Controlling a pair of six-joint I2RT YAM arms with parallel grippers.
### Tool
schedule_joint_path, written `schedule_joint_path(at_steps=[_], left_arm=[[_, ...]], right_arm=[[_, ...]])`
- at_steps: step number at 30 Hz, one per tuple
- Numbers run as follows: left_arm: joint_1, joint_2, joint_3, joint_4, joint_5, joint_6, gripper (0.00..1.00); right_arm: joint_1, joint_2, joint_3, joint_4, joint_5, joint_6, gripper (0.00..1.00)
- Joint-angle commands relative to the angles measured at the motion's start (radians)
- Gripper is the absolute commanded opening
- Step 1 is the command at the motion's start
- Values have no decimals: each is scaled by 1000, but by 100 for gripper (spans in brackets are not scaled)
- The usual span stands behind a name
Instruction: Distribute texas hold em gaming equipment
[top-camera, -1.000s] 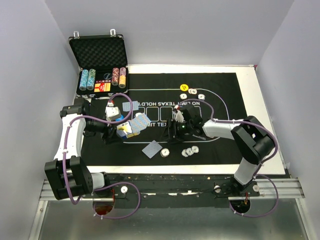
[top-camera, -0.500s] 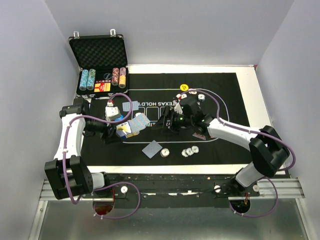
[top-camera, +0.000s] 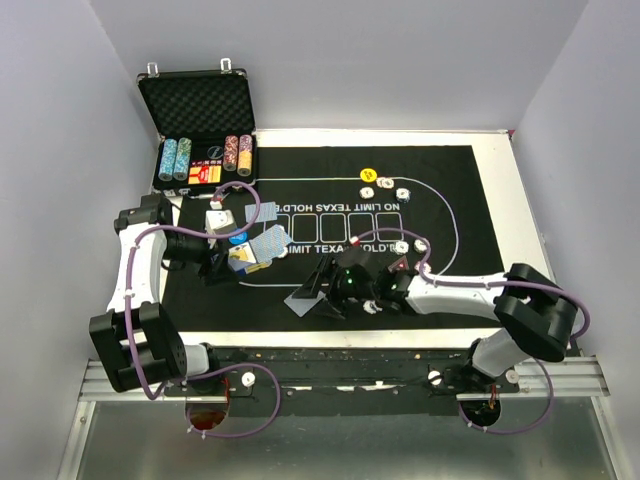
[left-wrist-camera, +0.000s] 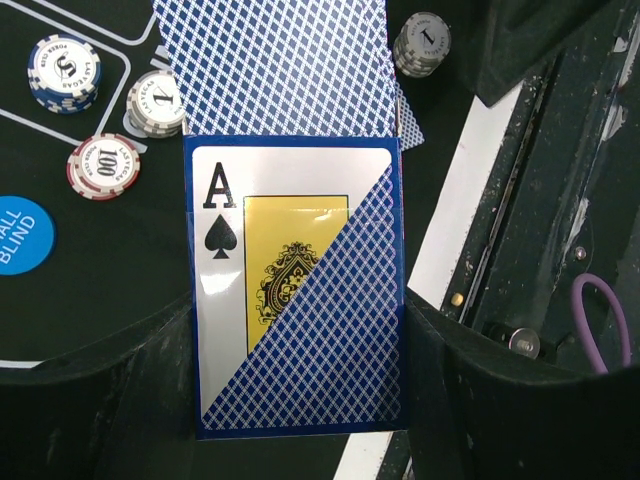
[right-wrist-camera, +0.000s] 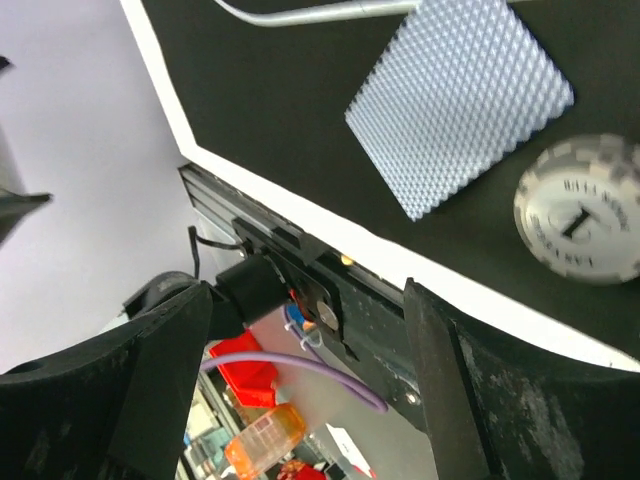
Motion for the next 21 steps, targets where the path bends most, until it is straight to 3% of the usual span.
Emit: schedule_joint_path(at_steps=[1, 10, 21], left_arm=[[13, 19, 37, -275, 2, -3, 12], [13, -2, 49, -275, -7, -13, 11], [14, -1, 35, -276, -19, -5, 11]], right_arm=[[81, 23, -44, 65, 164, 146, 85], [156, 149, -31, 102, 322, 265, 85], [158, 218, -40, 165, 367, 332, 79]])
